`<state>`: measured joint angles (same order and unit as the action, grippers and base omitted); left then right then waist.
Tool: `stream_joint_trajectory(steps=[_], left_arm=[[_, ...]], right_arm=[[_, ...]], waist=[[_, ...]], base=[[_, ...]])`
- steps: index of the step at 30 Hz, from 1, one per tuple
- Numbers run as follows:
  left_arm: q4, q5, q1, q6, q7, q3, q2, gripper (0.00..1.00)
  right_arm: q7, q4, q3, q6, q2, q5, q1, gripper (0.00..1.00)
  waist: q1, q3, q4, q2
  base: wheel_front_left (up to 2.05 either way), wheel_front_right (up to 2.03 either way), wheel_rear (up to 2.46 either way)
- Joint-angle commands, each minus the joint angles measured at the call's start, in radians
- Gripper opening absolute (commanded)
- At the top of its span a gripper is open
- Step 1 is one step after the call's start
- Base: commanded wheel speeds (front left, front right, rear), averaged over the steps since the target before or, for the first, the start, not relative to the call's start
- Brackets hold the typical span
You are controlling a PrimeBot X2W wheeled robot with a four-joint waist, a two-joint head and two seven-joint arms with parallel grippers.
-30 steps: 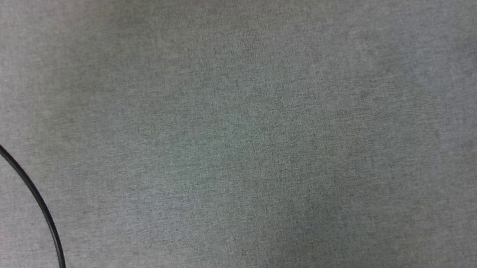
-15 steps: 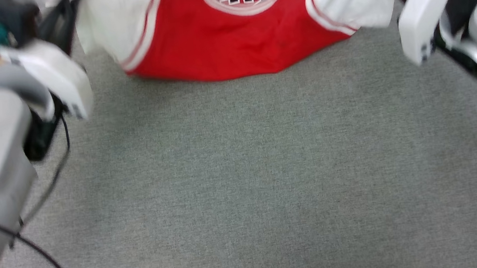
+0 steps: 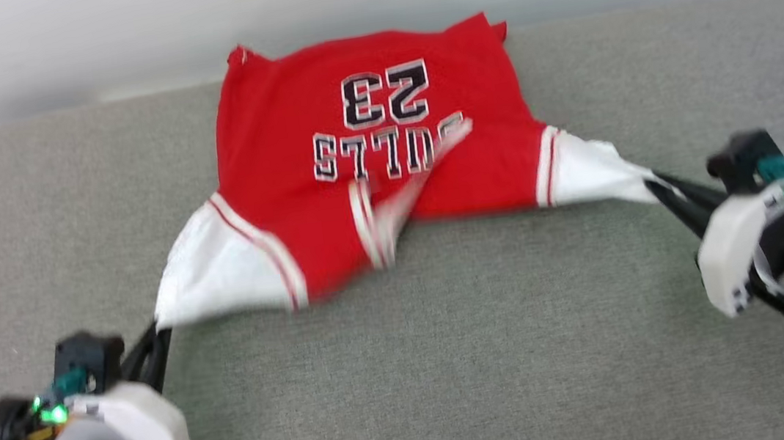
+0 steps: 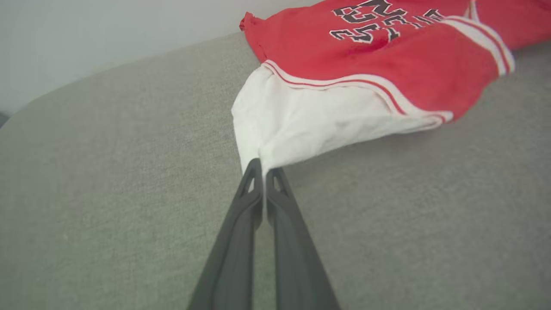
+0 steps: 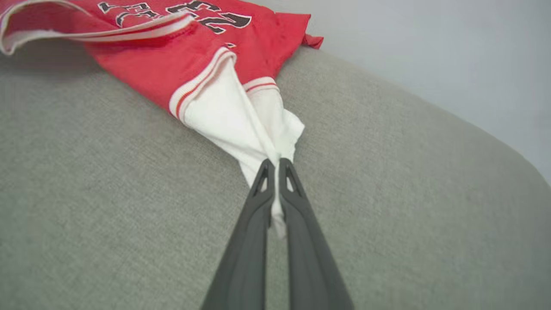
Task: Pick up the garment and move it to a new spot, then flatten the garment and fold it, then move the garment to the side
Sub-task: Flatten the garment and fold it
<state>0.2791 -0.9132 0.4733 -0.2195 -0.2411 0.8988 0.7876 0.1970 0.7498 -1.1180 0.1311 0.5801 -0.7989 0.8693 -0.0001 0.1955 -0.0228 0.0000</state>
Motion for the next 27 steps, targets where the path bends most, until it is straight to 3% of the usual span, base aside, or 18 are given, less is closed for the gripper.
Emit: stream_joint_trajectory(steps=[1, 13, 17, 23, 27], left_arm=[[-0.035, -0.028, -0.072, -0.031, -0.006, 0.000, 0.015, 0.00], [-0.194, -0.134, -0.379, -0.127, -0.020, -0.031, 0.084, 0.00], [-0.224, -0.148, -0.478, -0.158, -0.023, -0.056, 0.113, 0.00], [-0.255, -0.151, -0.546, -0.180, -0.025, -0.075, 0.115, 0.00], [-0.281, -0.143, -0.570, -0.190, -0.026, -0.101, 0.105, 0.00]], right_arm=[[0.012, -0.006, 0.004, -0.001, 0.024, -0.016, -0.062, 0.00], [0.027, -0.109, 0.068, -0.001, 0.148, -0.042, -0.362, 0.00], [-0.048, -0.201, 0.094, -0.001, 0.201, -0.052, -0.519, 0.00], [-0.144, -0.297, 0.138, -0.001, 0.241, -0.076, -0.660, 0.00], [-0.182, -0.360, 0.221, -0.001, 0.265, -0.060, -0.725, 0.00]], waist=[[0.0001, -0.048, -0.008, 0.0000], [0.0001, -0.139, 0.009, 0.0000], [0.0001, -0.152, 0.010, 0.0000], [0.0001, -0.154, 0.015, 0.0000], [0.0001, -0.138, 0.015, 0.0000]], base=[[0.00, 0.00, 0.00], [0.00, 0.00, 0.00], [0.00, 0.00, 0.00], [0.00, 0.00, 0.00], [0.00, 0.00, 0.00]])
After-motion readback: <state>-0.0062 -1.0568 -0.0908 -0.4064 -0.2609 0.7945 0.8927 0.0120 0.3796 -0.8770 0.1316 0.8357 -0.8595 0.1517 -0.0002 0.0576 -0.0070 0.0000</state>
